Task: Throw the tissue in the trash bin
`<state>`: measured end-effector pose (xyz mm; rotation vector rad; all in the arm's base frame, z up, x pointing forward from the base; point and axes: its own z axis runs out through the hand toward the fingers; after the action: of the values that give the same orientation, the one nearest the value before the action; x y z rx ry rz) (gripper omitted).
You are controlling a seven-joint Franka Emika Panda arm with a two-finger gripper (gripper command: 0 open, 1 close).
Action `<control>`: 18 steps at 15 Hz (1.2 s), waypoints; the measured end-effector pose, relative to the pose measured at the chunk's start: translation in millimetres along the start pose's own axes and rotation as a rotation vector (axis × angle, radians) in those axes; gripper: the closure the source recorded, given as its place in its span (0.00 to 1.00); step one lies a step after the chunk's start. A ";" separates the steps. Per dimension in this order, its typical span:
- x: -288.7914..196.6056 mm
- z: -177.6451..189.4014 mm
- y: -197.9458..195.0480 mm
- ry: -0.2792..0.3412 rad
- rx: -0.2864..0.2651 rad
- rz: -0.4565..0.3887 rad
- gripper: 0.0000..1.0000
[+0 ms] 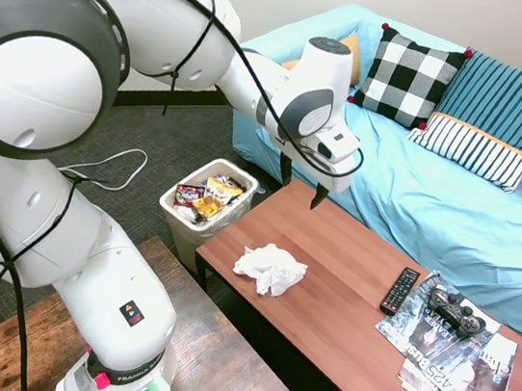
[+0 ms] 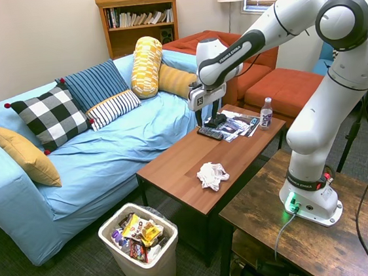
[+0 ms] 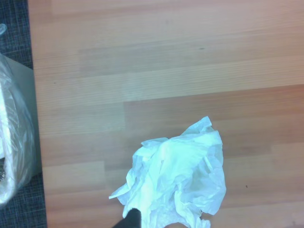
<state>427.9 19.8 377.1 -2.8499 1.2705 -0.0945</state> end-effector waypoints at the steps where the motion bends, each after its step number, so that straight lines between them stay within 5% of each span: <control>1: 0.5 -0.2 -0.7 -0.001 0.002 0.002 0.00; 5: 0.5 23.6 -4.0 -0.029 -0.023 0.002 0.00; 18: -31.3 223.9 -0.1 -0.106 -0.165 0.090 0.00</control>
<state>421.3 41.7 152.2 -2.8797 1.4446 0.1678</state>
